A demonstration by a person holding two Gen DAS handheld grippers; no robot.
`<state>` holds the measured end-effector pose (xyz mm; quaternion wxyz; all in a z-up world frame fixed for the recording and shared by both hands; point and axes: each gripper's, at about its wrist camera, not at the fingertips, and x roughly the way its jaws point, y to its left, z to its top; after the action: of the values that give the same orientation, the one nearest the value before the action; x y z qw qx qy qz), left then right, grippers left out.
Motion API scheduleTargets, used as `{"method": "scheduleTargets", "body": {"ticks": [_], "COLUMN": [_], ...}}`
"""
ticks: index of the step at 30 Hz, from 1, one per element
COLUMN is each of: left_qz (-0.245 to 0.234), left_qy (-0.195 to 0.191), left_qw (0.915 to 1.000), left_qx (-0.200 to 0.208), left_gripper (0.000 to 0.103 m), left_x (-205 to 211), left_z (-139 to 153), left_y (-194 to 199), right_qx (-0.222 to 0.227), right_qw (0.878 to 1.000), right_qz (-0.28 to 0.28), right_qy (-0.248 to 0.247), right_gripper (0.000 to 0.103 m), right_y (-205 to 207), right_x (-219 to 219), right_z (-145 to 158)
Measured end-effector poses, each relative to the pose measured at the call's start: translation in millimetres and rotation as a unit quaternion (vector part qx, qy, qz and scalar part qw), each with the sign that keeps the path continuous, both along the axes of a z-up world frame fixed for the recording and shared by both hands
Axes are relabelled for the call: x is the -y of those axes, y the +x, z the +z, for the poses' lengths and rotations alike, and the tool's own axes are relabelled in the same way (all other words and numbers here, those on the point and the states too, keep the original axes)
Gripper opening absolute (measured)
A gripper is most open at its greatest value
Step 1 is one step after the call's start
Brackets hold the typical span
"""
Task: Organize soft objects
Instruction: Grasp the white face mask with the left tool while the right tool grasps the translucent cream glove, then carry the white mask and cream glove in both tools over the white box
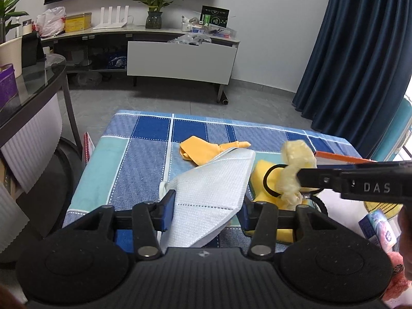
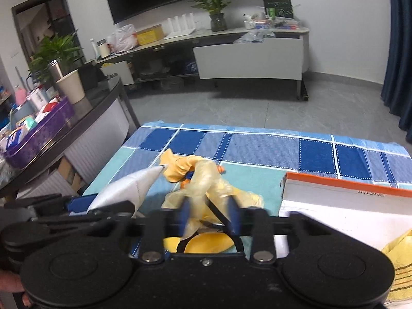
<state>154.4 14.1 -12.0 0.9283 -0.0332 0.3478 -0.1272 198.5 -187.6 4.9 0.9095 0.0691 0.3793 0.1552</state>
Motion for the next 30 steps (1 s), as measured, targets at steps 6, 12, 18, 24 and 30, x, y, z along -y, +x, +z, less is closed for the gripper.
{"method": "scheduleTargets", "body": {"ticks": [6,12,18,24,30], "left_qz": [0.005,0.010,0.012,0.015,0.018], "left_qy": [-0.007,-0.012,-0.016,-0.015,-0.011], "left_qw": [0.9999,0.9996,0.9993,0.9992,0.9989], "left_qx": [0.011,0.025,0.030,0.034,0.041], "left_gripper": [0.048,0.048,0.048,0.048,0.048], "left_x": [-0.4,0.8,8.7,15.4,23.7], "left_z": [12.2,27.2,40.4,54.1,63.2], "left_y": [-11.5,-28.1,-44.2,-60.4,-75.5], "right_qx": [0.021,0.050,0.075,0.091,0.103], "right_qw": [1.000,0.999,0.997,0.995,0.993], "right_qz": [-0.005,-0.015,-0.021,-0.035,-0.054], "right_qy": [0.006,0.016,0.013,0.004,-0.006], "right_gripper": [0.008,0.008,0.008,0.008,0.008], "right_y": [-18.6,-45.6,-73.1,-100.2,-125.7], "right_x": [6.6,17.3,22.5,30.5,40.9], "right_z": [12.3,35.1,58.6,72.5,81.6]}}
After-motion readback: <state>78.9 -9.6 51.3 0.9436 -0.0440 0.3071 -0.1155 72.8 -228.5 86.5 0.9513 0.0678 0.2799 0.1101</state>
